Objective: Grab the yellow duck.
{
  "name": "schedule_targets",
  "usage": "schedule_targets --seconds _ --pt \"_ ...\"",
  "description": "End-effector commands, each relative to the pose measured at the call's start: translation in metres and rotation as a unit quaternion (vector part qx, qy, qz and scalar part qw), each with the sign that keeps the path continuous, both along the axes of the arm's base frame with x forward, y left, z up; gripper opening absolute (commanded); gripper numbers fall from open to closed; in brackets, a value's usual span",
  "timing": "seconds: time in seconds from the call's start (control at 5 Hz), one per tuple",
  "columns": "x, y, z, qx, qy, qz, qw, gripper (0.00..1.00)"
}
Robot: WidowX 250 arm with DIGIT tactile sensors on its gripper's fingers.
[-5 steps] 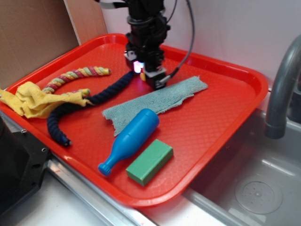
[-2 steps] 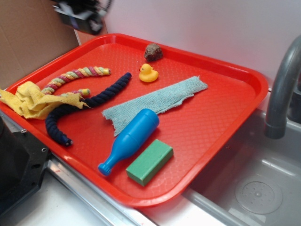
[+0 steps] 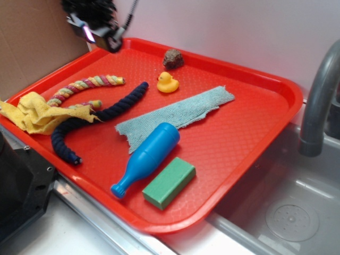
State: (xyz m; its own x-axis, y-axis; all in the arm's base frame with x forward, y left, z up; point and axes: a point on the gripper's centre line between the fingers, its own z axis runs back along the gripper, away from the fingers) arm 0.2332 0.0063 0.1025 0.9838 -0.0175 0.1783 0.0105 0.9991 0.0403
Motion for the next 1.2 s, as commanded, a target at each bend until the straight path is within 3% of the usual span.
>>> schedule_targets --seconds 0.0,0.2,0.4,0.8,1.0 --pt "0.039 -0.010 -0.044 -0.051 0.004 0.004 0.999 1.00" --pt "0.059 -0.014 -0.059 -0.069 0.015 0.003 0.998 1.00" --pt "0.070 -0.017 -0.067 -0.070 0.026 0.000 0.997 1.00" --pt "0.077 -0.039 -0.075 -0.041 0.040 -0.037 0.998 1.00" --pt "0.080 -0.050 -0.077 -0.030 0.053 -0.038 0.997 0.00"
